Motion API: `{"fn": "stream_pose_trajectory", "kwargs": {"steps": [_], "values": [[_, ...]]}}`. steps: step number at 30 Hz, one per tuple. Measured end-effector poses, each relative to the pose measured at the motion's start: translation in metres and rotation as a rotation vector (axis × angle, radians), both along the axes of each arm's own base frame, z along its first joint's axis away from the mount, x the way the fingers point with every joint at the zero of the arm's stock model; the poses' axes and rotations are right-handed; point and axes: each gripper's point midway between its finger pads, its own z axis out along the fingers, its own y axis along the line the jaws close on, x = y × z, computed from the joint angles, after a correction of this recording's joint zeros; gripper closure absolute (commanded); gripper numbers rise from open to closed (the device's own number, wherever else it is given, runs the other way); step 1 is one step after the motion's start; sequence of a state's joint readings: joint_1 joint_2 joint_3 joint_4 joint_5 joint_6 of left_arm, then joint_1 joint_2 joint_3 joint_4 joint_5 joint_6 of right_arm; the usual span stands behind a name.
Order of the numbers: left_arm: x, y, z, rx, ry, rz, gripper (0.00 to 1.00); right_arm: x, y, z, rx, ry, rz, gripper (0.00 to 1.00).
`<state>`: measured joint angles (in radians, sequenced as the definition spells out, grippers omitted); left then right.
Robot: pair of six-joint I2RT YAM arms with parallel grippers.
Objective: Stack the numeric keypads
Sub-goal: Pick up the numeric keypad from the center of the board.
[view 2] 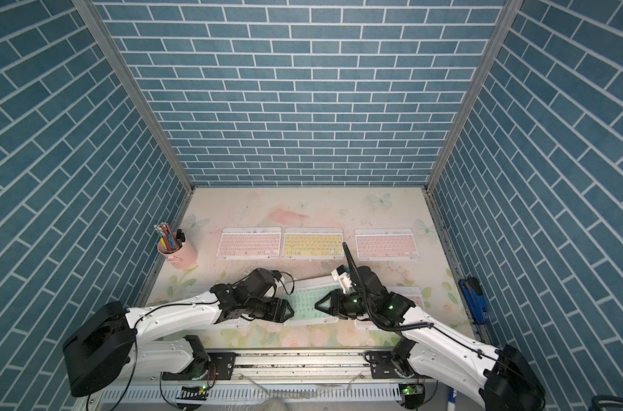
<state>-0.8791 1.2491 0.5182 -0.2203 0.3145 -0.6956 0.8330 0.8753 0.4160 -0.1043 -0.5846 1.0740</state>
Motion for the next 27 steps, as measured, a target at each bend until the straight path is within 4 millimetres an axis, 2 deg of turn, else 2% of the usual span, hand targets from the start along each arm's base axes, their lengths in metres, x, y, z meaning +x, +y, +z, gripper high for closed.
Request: {"fn": "stream_pose_trajectory", "kwargs": {"steps": [3,8,10,18,23,27], "values": [[0.003,-0.001,0.002,-0.004,-0.016,0.006,0.22,0.002,-0.005,-0.002,-0.015,-0.007,-0.009,0.87],[0.008,0.001,0.008,0.006,-0.039,0.019,0.22,0.006,-0.010,0.000,-0.011,-0.009,-0.028,0.91],[0.010,0.001,0.011,0.014,-0.046,0.022,0.22,0.009,-0.011,0.001,-0.007,-0.010,-0.036,0.99],[0.023,0.006,0.030,0.038,-0.070,0.062,0.22,0.013,-0.013,0.001,-0.005,-0.011,-0.049,1.00],[0.039,0.018,0.050,0.018,-0.094,0.135,0.22,0.017,-0.015,0.003,0.000,-0.021,-0.052,1.00],[0.055,0.034,0.068,-0.005,-0.112,0.223,0.22,0.027,-0.012,0.022,0.019,-0.068,-0.046,1.00]]}}
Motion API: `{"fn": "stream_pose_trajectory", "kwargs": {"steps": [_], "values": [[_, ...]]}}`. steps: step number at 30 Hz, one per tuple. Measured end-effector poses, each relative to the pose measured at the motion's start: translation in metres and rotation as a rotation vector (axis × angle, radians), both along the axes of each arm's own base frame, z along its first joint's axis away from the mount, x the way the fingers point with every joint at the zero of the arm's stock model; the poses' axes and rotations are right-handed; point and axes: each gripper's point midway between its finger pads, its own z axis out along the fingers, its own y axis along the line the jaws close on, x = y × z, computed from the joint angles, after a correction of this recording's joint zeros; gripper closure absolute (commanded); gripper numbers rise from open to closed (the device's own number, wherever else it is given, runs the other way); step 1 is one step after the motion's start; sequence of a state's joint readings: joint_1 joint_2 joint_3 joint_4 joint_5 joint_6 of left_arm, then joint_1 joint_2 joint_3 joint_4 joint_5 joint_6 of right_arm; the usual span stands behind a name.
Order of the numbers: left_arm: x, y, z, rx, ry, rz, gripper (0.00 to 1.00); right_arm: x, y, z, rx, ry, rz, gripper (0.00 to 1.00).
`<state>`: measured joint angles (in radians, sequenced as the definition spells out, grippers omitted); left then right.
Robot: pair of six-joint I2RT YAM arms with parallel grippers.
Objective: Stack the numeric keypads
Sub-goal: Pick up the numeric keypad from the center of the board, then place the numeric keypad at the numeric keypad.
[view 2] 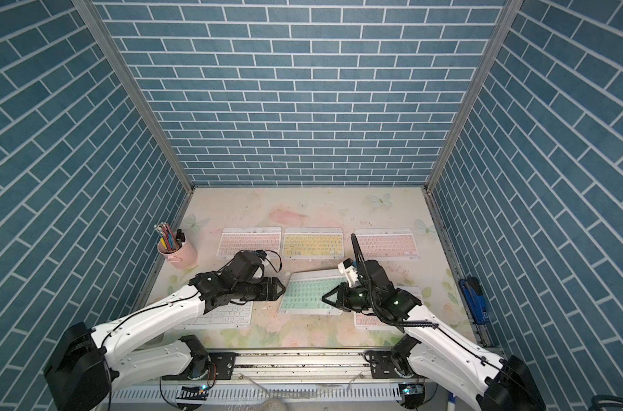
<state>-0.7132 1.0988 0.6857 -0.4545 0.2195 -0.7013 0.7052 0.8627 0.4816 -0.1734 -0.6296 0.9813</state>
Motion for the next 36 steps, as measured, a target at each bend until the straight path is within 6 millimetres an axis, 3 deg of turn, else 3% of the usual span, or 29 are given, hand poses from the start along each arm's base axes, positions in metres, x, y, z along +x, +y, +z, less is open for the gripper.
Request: {"fn": "stream_pose_trajectory", "kwargs": {"steps": [6,11,17,26,36], "values": [[0.025,0.014,0.040,-0.031,-0.065,0.077,0.22,0.030,0.010,0.042,0.060,-0.114,0.022,1.00],[0.042,0.024,0.066,-0.035,-0.120,0.111,0.21,0.063,0.013,0.039,0.040,-0.138,0.034,1.00],[0.046,0.028,0.066,-0.023,-0.124,0.115,0.21,0.103,0.017,0.025,0.046,-0.115,0.062,1.00],[0.048,0.029,0.063,-0.018,-0.120,0.119,0.21,0.162,0.018,0.032,0.129,-0.161,0.099,1.00],[0.051,0.028,0.056,-0.006,-0.103,0.120,0.21,0.196,0.016,0.007,0.126,-0.122,0.141,1.00]]}}
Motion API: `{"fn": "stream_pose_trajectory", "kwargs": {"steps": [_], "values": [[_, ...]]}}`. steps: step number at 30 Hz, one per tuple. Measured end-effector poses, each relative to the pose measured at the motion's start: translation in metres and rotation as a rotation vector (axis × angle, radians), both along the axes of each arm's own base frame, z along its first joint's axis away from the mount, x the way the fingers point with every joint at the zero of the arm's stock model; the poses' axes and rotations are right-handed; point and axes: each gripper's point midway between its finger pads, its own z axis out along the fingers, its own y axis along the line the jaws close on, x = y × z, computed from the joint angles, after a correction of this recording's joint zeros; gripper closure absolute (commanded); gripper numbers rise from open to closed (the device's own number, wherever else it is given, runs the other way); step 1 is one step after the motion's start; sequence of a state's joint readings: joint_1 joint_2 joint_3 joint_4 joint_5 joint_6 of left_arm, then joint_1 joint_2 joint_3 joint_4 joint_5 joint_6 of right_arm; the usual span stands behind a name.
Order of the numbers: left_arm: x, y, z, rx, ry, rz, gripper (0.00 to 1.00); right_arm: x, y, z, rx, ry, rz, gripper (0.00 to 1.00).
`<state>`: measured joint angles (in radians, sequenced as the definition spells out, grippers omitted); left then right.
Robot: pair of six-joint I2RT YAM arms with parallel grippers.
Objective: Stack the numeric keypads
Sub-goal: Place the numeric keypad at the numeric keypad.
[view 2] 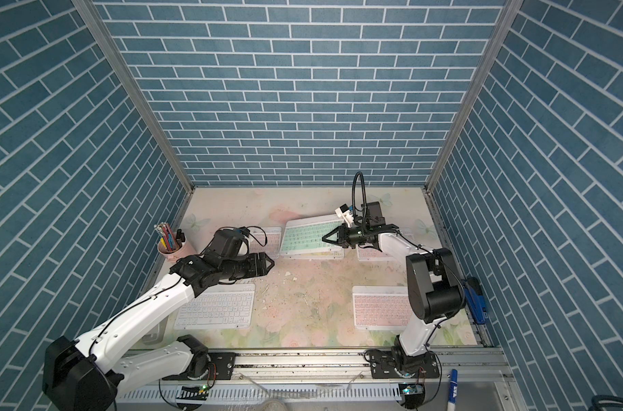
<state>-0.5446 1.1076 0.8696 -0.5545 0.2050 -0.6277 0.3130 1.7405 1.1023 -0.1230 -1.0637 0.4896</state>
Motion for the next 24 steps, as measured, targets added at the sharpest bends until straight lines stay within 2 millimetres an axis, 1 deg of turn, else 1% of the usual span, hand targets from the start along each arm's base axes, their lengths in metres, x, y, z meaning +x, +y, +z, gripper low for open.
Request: {"fn": "stream_pose_trajectory", "kwargs": {"steps": [5,8,17,19,24], "values": [[0.002,0.000,0.000,0.000,-0.006,-0.002,0.21,0.007,0.003,-0.016,-0.022,0.030,0.023,1.00],[0.002,-0.001,0.001,-0.001,-0.010,-0.003,0.21,0.009,0.003,-0.022,-0.031,0.042,0.031,1.00],[0.003,0.000,0.001,-0.001,-0.011,-0.003,0.21,0.021,0.004,-0.033,-0.052,0.059,0.040,1.00],[0.003,0.000,0.000,-0.001,-0.011,-0.003,0.21,0.024,0.004,-0.035,-0.056,0.059,0.043,0.99],[0.002,0.000,-0.005,0.004,-0.001,-0.002,0.21,0.030,0.002,-0.043,-0.075,0.070,0.049,0.90]]}}
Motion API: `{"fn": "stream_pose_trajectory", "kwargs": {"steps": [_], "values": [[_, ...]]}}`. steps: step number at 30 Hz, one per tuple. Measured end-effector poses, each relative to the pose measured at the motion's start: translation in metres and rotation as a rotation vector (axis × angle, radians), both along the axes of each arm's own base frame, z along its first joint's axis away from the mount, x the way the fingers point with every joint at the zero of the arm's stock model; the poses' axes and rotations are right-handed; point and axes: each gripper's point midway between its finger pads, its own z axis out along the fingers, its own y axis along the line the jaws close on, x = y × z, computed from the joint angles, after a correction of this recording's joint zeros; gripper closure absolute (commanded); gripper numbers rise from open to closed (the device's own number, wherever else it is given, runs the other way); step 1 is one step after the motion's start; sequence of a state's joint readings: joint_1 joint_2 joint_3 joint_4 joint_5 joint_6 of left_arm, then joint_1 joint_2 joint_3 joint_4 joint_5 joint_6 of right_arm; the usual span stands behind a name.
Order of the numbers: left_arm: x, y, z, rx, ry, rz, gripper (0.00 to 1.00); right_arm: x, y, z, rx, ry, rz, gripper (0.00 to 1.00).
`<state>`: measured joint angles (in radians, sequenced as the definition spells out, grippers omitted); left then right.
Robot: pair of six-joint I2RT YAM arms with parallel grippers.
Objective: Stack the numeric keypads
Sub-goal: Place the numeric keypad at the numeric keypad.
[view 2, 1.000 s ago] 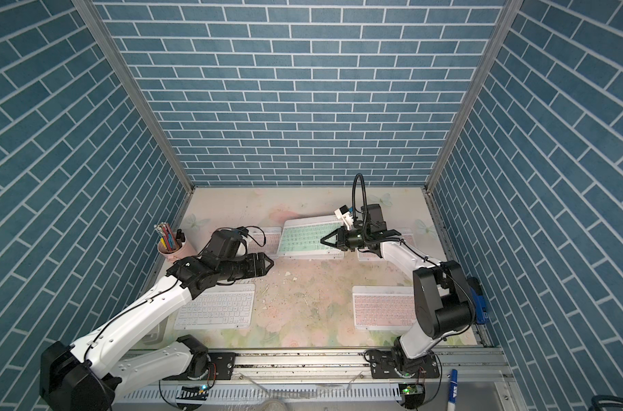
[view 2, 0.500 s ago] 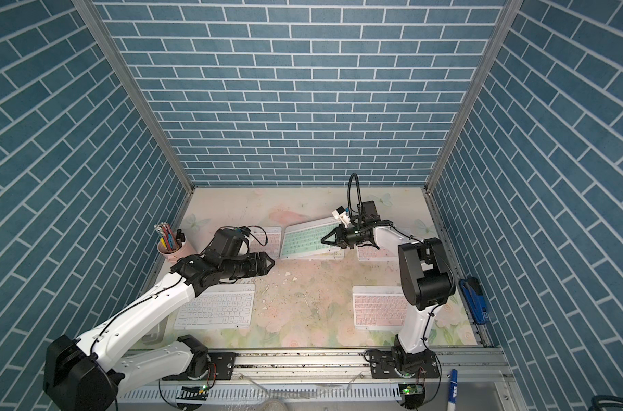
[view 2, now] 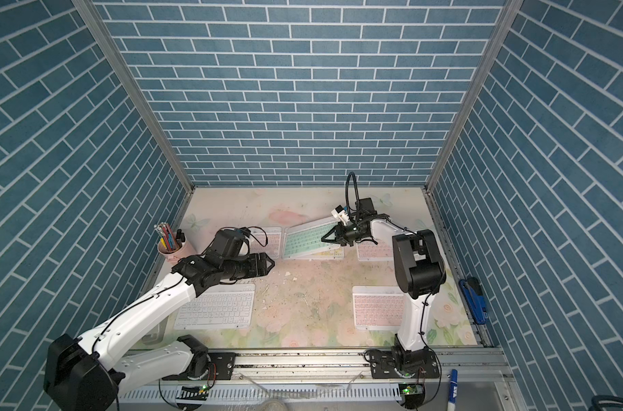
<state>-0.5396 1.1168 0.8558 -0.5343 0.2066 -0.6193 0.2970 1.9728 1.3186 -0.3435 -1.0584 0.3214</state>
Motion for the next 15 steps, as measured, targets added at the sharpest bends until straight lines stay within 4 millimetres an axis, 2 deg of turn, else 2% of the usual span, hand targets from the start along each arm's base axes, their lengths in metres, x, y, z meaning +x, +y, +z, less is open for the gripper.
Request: {"fn": "stream_pose_trajectory", "kwargs": {"steps": [7,15], "values": [[0.001,0.000,-0.002,0.002,0.003,0.001,0.21,0.002,-0.002,0.000,-0.014,-0.009,0.007,0.83],[0.002,-0.001,-0.001,-0.002,-0.002,0.001,0.21,0.012,0.001,-0.003,-0.019,-0.006,0.008,0.82]]}}
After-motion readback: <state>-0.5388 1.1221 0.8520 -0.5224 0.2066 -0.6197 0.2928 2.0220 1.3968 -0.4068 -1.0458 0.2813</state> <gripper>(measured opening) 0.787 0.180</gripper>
